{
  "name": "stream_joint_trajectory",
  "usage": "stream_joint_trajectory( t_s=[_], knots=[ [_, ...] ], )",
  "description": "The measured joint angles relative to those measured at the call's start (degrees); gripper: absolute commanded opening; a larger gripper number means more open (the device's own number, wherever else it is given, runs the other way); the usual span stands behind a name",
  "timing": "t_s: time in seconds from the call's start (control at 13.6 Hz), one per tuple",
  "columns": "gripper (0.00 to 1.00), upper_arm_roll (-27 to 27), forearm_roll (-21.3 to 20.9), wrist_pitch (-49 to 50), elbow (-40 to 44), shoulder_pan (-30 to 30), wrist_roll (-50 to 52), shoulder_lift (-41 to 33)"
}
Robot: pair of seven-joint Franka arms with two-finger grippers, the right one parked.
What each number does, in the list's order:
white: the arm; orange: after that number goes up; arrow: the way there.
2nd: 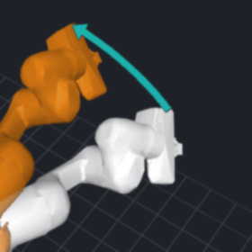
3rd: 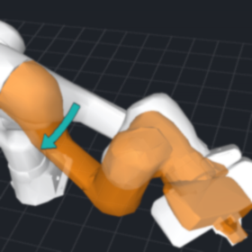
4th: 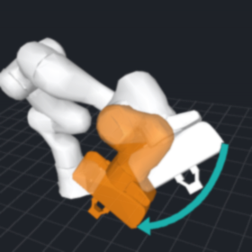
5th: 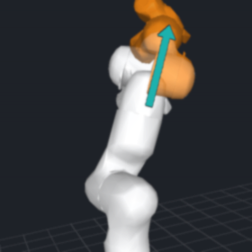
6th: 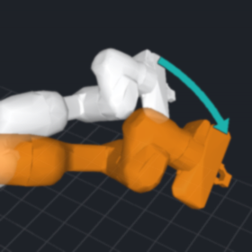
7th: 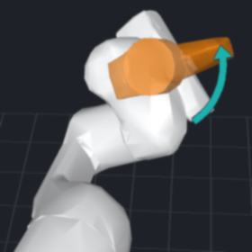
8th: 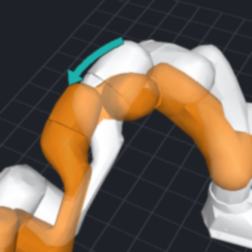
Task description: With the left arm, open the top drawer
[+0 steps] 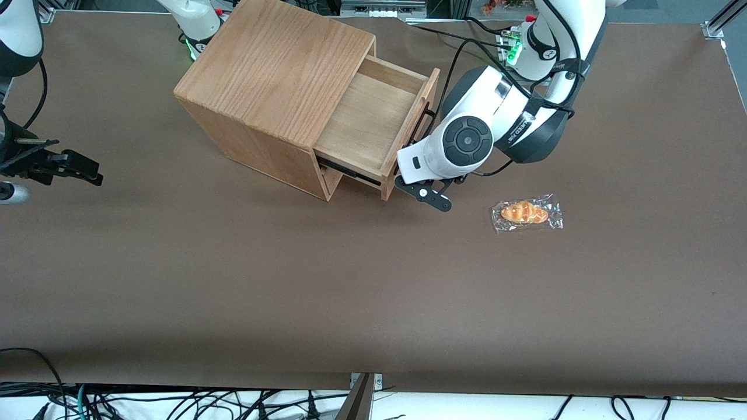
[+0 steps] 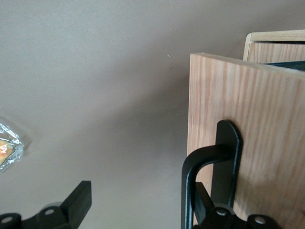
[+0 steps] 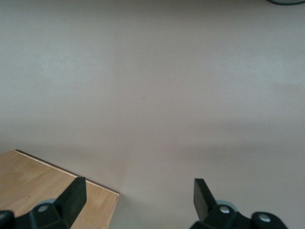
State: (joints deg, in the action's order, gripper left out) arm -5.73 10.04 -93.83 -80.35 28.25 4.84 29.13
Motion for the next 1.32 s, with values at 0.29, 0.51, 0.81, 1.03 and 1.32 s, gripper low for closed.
stream_joint_trajectory(
  t_s=[0.29, 0.51, 0.81, 1.03, 1.32],
  knots=[
    [0.94, 0.00, -0.02, 0.04, -0.03, 0.00, 0.00, -0.01],
    [0.95, 0.01, -0.02, 0.03, -0.10, 0.00, 0.00, -0.01],
    [0.97, 0.03, 0.02, 0.04, -0.23, -0.02, 0.00, 0.00],
    [0.97, 0.06, 0.21, 0.04, -0.39, -0.07, 0.00, 0.02],
    [0.97, 0.03, 0.95, 0.06, -0.55, -0.06, -0.06, 0.12]
  ],
)
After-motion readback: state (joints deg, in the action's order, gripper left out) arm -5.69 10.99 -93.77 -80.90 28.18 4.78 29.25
